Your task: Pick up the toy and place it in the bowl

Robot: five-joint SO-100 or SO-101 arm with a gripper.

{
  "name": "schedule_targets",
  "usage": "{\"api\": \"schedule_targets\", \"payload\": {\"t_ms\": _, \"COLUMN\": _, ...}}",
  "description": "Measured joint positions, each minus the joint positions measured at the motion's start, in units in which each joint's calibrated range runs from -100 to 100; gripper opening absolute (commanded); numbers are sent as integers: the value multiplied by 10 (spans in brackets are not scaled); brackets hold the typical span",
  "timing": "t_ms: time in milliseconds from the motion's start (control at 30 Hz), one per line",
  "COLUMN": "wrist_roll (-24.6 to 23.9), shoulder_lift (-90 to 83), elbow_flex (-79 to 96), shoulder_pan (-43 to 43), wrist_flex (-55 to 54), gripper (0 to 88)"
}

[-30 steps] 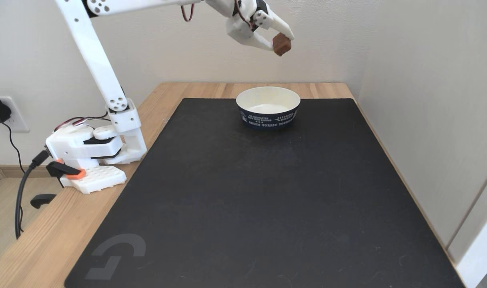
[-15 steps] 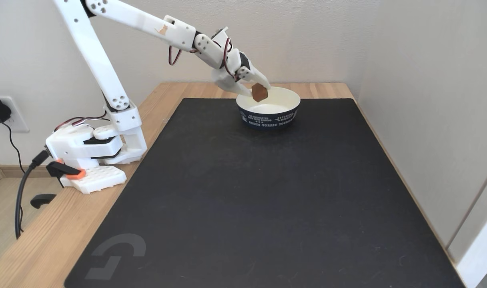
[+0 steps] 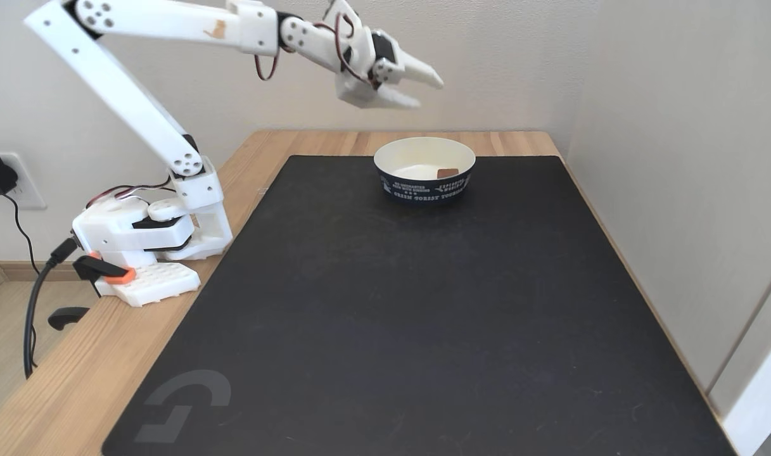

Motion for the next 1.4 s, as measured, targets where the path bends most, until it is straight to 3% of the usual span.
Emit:
{"api": "schedule_targets", "payload": {"t_ms": 100, "wrist_roll": 1, "shoulder_lift": -85, "elbow_flex": 43, "shoulder_pan": 37, "wrist_flex": 3, "gripper": 21}}
{"api": "schedule_targets", "payload": {"t_ms": 300, "wrist_roll": 12, "shoulder_lift": -385, "elbow_flex": 230, "shoulder_pan": 192, "wrist_flex": 4, "gripper": 21}}
{"api": "schedule_targets", "payload": {"t_ms": 467, "wrist_roll": 108, "shoulder_lift": -664, "elbow_flex": 451, "shoulder_pan": 267, "wrist_flex": 12, "gripper": 21}}
{"api": "schedule_targets", "payload": {"t_ms": 567, "wrist_roll": 127, "shoulder_lift": -730, "elbow_flex": 521, "shoulder_pan": 281, "wrist_flex": 43, "gripper": 21}}
{"api": "schedule_targets", "payload": {"t_ms": 867, "wrist_roll": 173, "shoulder_lift": -742, "elbow_flex": 572, "shoulder_pan": 281, "wrist_flex": 227, "gripper": 21}}
{"api": "schedule_targets", "payload": {"t_ms": 967, "wrist_roll": 209, "shoulder_lift": -742, "elbow_flex": 572, "shoulder_pan": 296, "wrist_flex": 304, "gripper": 21}}
{"api": "schedule_targets", "payload": {"t_ms": 1400, "wrist_roll": 217, "shoulder_lift": -742, "elbow_flex": 572, "shoulder_pan": 315, "wrist_flex": 353, "gripper": 21}}
